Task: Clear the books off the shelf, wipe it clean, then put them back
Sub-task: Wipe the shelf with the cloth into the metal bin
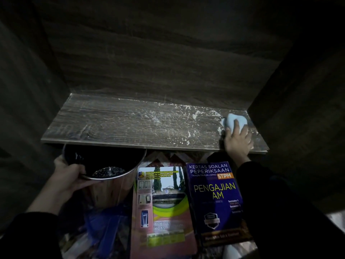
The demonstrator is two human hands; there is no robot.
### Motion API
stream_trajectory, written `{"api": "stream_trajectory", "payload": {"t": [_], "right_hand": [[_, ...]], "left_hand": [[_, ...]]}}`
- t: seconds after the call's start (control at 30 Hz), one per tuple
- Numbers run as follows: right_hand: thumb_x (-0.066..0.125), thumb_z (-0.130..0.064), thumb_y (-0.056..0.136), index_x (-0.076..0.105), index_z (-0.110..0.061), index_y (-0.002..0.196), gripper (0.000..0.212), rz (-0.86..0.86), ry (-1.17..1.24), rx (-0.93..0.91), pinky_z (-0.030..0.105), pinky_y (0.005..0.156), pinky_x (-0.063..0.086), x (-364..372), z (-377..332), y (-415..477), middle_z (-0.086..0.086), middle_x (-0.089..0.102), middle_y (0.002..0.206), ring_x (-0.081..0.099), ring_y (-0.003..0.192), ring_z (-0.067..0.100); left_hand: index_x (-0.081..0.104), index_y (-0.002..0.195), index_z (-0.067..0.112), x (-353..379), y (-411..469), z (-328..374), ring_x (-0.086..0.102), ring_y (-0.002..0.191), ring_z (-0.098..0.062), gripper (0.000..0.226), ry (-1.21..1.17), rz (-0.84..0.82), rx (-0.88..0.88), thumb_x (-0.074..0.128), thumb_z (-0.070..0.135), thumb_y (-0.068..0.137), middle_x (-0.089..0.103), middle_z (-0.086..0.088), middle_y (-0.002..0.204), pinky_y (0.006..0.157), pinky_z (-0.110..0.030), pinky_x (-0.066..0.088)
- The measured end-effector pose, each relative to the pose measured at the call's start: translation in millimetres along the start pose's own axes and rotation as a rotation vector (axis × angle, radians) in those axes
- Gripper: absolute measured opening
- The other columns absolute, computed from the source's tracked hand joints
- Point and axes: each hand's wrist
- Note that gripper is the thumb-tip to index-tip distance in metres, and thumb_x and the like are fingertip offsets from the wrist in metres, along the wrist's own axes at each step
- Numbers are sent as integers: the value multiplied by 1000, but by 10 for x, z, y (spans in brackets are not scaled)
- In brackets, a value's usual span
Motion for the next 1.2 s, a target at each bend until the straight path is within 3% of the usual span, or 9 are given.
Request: {"api": "stream_trajectory", "payload": {"t": [0.17, 0.47, 0.53, 0.63, 0.73, 0.87, 0.97, 1.2], "right_hand": [[24, -41, 103, 12, -27, 152, 53, -8, 14, -41, 52, 114, 5, 147, -419, -249, 15, 5, 159, 6, 144, 37], [28, -38, 102, 18, -25, 151, 51, 24, 61, -73, 53, 112, 10, 506, -1149, -690, 16, 8, 158, 10, 142, 39], [32, -35, 102, 25, -23, 150, 50, 23, 70, -89, 56, 109, 16, 598, -1316, -796, 20, 15, 156, 18, 140, 42], [46, -31, 92, 52, -16, 136, 46, 78, 139, -105, 62, 96, 35, 680, -1589, -940, 29, 43, 140, 45, 121, 50], [41, -31, 99, 36, -19, 146, 49, 11, 140, -145, 59, 105, 22, 779, -1808, -1119, 25, 26, 151, 30, 133, 46], [40, -32, 100, 28, -21, 149, 52, 7, 137, -233, 56, 108, 18, 897, -2069, -1320, 23, 21, 154, 26, 136, 44], [32, -35, 102, 16, -26, 152, 54, -78, 102, -327, 51, 111, 10, 952, -2218, -1431, 16, 10, 158, 13, 142, 37], [35, -33, 102, 18, -32, 151, 52, -220, 113, -672, 48, 111, 11, 929, -2344, -1657, 7, 12, 159, 13, 143, 29]], "left_hand": [[28, 111, 18, 18, -45, 10, 46, 98, -42, 51, -6, -1, 1, 27, -23, 82, 36, -14, 121, 32, -40, 49], [25, 112, 18, 5, -126, 33, 50, 81, -30, 49, -10, -8, -4, 29, -22, 83, 32, -9, 122, 34, -39, 50], [26, 113, 18, -2, -119, 31, 52, 83, -30, 49, -15, -7, -12, 30, -21, 83, 33, -9, 122, 33, -38, 51], [29, 115, 18, -20, -66, -4, 50, 109, -38, 51, -13, 6, -12, 31, -21, 82, 37, -13, 130, 33, -34, 50], [30, 115, 19, -49, -7, -38, 46, 118, -43, 51, -14, 7, -14, 32, -20, 82, 37, -16, 136, 34, -34, 50], [30, 114, 20, -50, -24, -17, 49, 110, -39, 52, -33, -9, -17, 30, -21, 81, 39, -13, 129, 35, -37, 51], [29, 114, 19, -39, -79, 15, 48, 106, -34, 51, -48, -20, -15, 29, -21, 82, 37, -9, 123, 35, -39, 52], [28, 114, 21, -21, -158, 66, 49, 102, -33, 51, -49, -20, -33, 30, -20, 83, 39, -8, 122, 38, -38, 53]]}}
Point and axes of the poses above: each hand's wrist, its own y-axis towards the middle knuckle, its own x-axis out of the palm, z = x × y
